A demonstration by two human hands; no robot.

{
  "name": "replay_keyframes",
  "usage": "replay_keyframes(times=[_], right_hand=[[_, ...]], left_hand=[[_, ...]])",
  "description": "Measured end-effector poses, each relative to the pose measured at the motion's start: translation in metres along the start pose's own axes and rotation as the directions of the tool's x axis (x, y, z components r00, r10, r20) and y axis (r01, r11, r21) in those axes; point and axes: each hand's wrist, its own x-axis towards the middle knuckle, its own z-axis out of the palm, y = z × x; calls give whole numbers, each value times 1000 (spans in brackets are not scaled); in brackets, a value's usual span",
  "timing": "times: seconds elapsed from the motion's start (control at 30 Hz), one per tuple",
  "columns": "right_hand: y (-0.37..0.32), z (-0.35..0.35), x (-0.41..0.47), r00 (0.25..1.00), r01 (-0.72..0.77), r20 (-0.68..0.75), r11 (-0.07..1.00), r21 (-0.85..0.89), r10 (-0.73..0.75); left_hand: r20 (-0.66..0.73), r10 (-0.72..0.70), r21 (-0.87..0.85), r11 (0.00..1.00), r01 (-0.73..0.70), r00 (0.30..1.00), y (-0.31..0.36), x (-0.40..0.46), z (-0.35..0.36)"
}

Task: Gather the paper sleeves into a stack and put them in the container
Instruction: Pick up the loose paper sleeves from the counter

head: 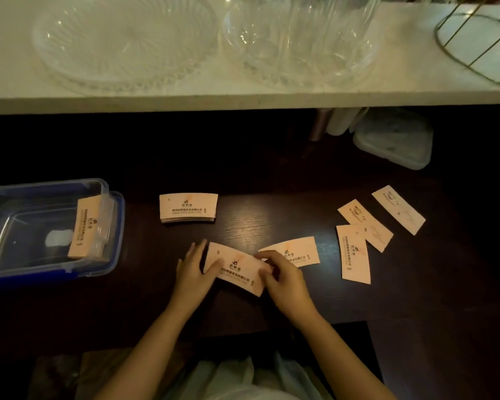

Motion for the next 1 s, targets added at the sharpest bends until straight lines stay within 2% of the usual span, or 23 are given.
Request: replay_keyframes(times=[0.07,0.13,0.2,0.23,0.3,0.33,0.4,0.47,0.53,0.67,0.73,0.8,0.9,1.0], right_hand=[[-3,-13,2,997,65,37,998,-15,-64],[-2,-25,7,995,83,59,996,-29,-82],[3,-35,13,999,44,2,999,-29,-44],[7,-40,16,997,5,-75,999,-44,-8],[20,-49,26,964,-118,-257,976,-184,68],[27,-52,31,947,-195,-305,940,-281,105],[34,-53,35,933,-310,-314,838,-450,176],[36,-46,36,935,-331,-305,750,-573,180],[37,-38,36,931,-335,-332,725,-601,154],[39,-34,35,904,-383,-363,806,-451,227],[36,-42,35,891,-391,-333,895,-216,308],[32,-56,35,879,-372,-312,928,25,360],[20,-81,30,857,-270,-360,917,294,368],[2,-93,22,880,-136,-321,833,537,350]], left_hand=[[84,-58,-219,973,75,995,14,-2,-5],[155,-89,-352,926,139,984,25,-4,-8],[182,-119,-430,883,188,976,31,-5,-9],[171,-138,-459,865,203,976,32,-5,-9],[127,-205,-545,803,241,970,32,-5,-11],[112,-244,-596,759,262,963,31,-5,-12],[102,-302,-666,687,291,948,28,-4,-14],[99,-342,-698,645,310,935,24,-4,-18],[91,-366,-726,612,313,926,20,-6,-21],[59,-379,-752,591,291,923,16,-8,-26],[51,-374,-755,593,280,926,18,-8,-27],[52,-359,-757,594,271,932,21,-7,-27],[55,-326,-757,603,252,944,28,-6,-26],[79,-261,-753,617,229,962,38,-6,-24]])
